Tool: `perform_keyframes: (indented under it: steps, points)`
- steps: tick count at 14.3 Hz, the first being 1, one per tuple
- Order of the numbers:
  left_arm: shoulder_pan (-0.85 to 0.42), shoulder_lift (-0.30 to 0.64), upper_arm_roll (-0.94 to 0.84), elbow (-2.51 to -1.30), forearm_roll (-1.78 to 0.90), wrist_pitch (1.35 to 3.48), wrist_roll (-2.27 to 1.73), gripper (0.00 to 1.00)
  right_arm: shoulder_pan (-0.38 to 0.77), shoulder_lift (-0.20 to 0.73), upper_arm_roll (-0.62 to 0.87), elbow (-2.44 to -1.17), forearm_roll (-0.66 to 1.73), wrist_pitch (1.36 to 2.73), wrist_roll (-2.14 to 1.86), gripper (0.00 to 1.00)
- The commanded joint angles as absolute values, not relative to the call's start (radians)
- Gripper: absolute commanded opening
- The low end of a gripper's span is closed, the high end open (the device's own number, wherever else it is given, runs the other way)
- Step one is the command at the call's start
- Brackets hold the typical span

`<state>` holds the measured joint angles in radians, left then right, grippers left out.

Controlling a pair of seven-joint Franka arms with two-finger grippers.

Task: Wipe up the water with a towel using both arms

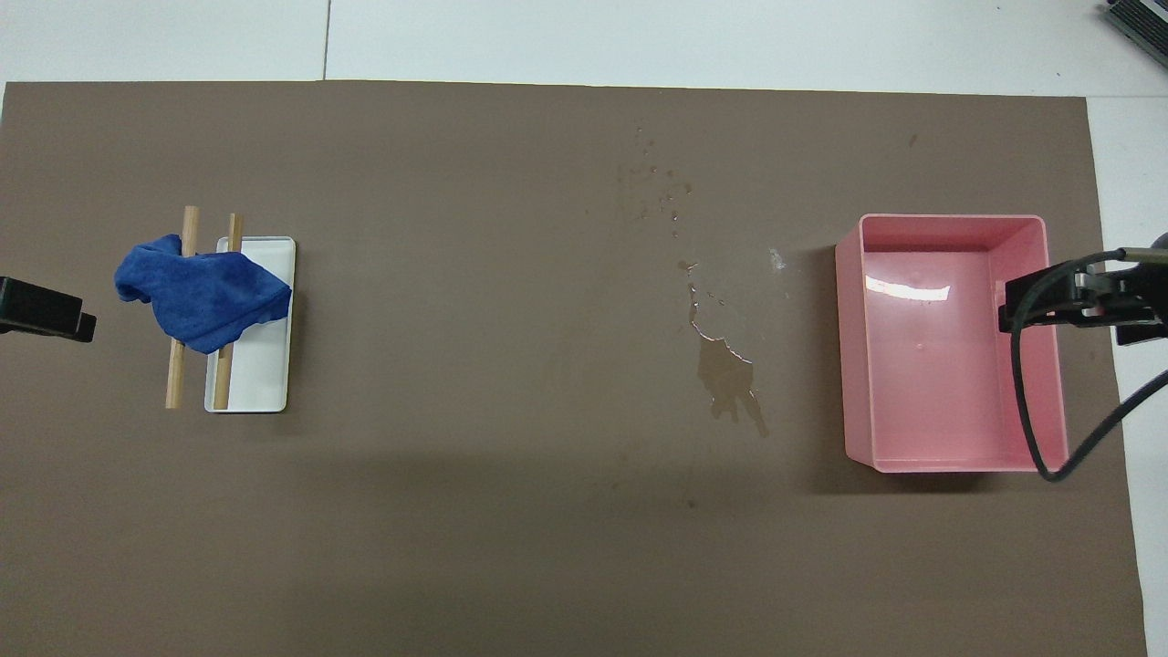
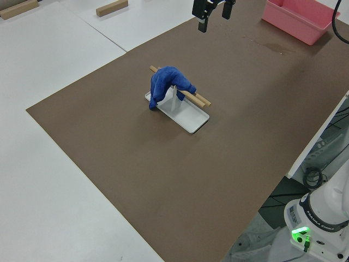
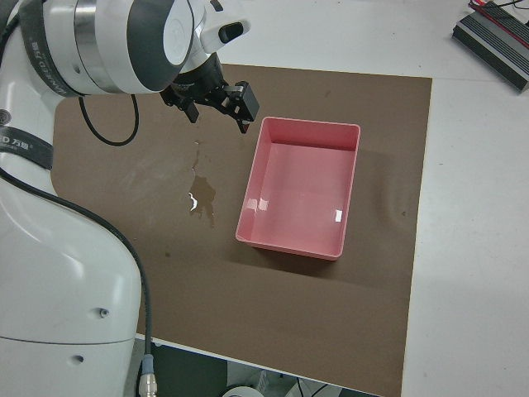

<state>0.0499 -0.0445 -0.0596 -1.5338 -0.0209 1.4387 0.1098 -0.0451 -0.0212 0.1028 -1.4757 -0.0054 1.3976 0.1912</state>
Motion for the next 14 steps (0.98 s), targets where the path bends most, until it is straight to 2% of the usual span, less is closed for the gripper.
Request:
perform_keyframes:
  steps: [1,9,14]
  points:
    - [0.049,-0.057,-0.063,-1.539,-0.011,1.417,0.118,1.00,-0.048,-0.040,0.107,-1.502,-0.002,1.416,0.210,1.00]
    - [0.058,-0.057,-0.061,-1.568,-0.011,1.494,-0.066,1.00,-0.048,-0.041,0.107,-1.502,-0.002,1.413,0.212,1.00]
    - [0.069,0.003,-0.060,-1.589,-0.011,1.652,-0.263,1.00,-0.051,-0.043,0.107,-1.500,0.000,1.410,0.206,1.00]
